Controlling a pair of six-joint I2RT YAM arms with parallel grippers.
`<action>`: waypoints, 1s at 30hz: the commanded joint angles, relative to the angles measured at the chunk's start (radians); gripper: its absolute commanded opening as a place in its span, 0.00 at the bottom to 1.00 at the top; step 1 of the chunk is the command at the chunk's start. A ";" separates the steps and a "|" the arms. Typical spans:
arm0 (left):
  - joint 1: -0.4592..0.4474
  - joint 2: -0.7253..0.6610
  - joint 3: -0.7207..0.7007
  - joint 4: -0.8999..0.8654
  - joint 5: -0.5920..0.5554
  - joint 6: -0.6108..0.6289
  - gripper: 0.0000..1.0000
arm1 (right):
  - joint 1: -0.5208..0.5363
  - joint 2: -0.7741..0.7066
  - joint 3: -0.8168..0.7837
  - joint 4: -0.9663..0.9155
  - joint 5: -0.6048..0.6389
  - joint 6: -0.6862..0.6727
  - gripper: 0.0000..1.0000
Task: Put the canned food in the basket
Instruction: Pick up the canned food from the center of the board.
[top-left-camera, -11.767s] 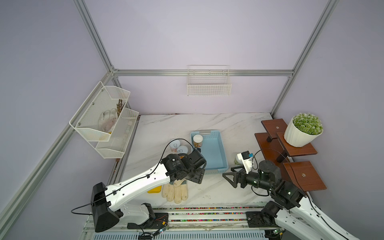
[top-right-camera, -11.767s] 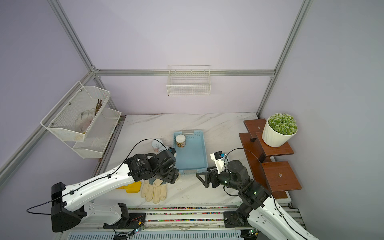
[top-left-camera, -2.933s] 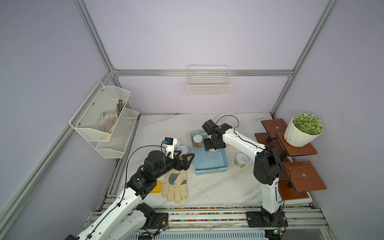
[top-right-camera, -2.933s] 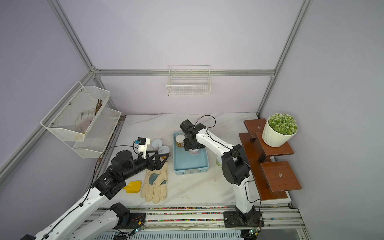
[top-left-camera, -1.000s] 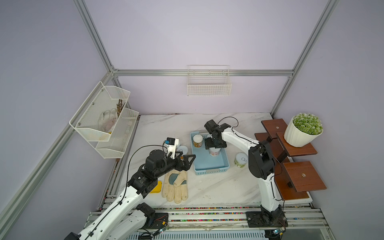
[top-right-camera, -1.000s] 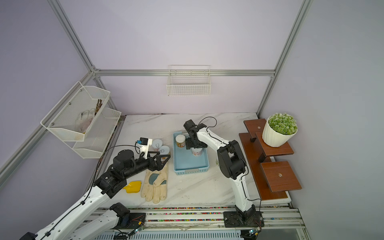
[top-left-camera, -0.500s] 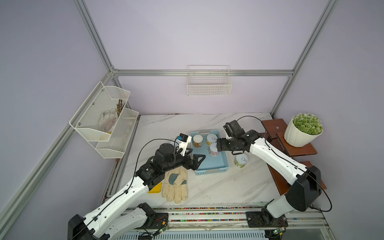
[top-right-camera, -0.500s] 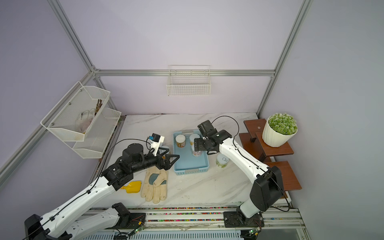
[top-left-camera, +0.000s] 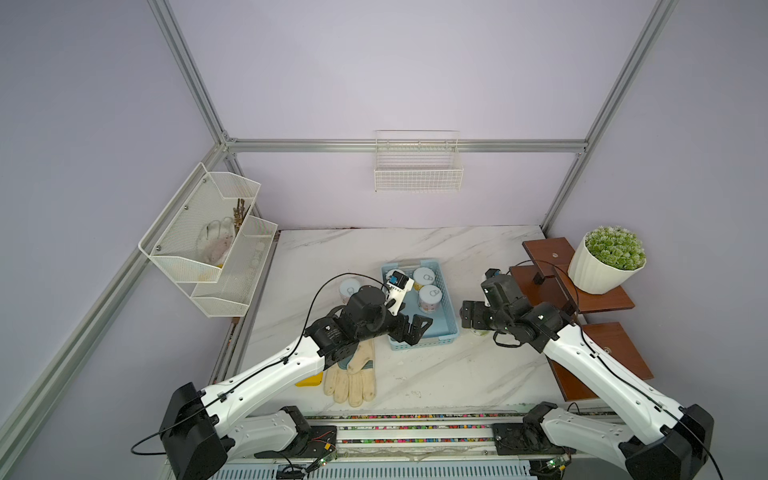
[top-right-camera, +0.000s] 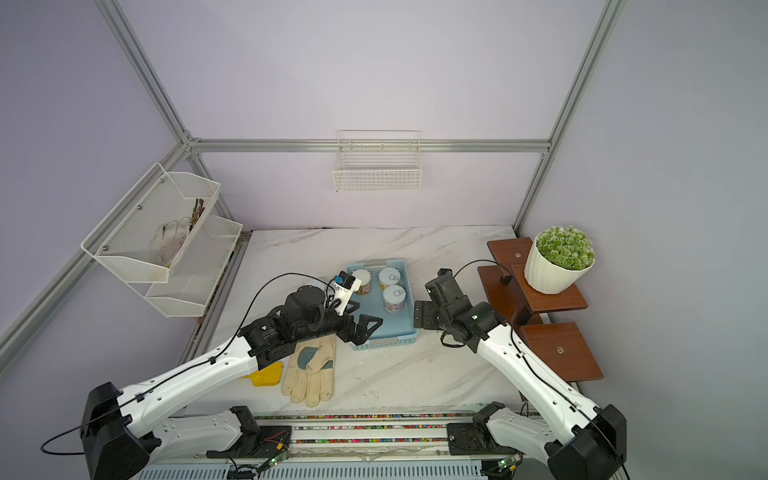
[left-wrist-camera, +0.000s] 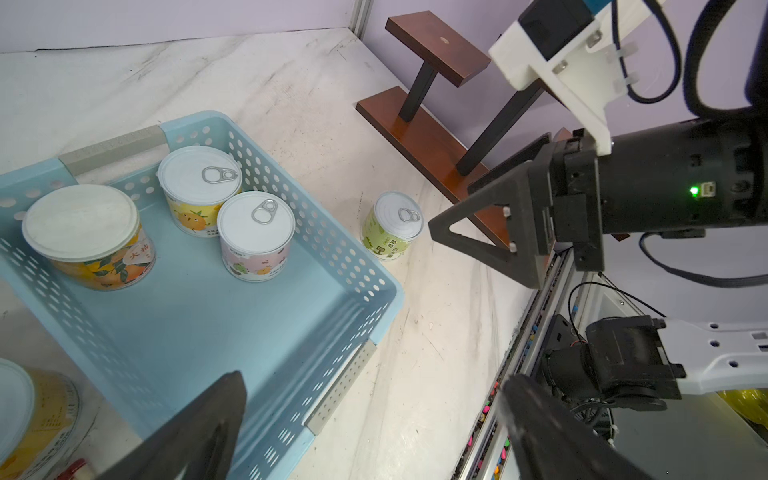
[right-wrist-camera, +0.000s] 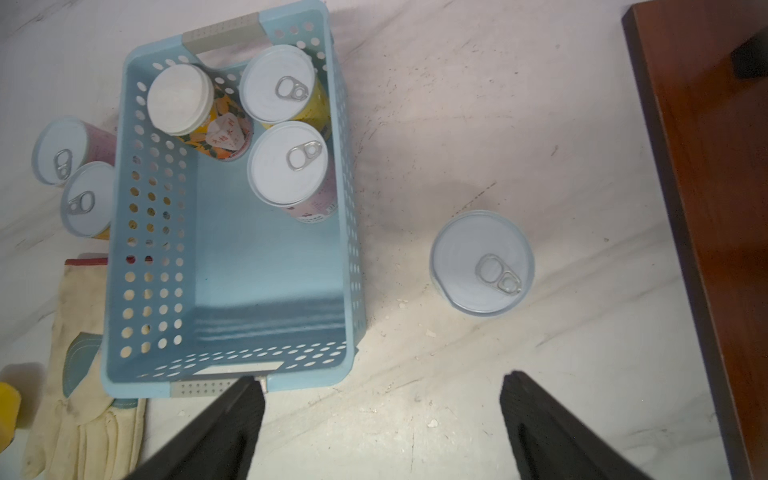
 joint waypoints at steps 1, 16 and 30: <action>-0.006 0.030 0.060 -0.026 -0.082 0.006 1.00 | -0.044 0.001 -0.023 0.018 0.030 0.020 0.95; 0.048 0.131 0.148 -0.354 -0.493 -0.128 1.00 | -0.053 -0.155 -0.189 0.492 -0.663 -0.035 0.95; 0.200 0.313 0.202 -0.460 -0.502 -0.255 1.00 | 0.175 -0.241 -0.183 0.573 -0.605 -0.032 0.99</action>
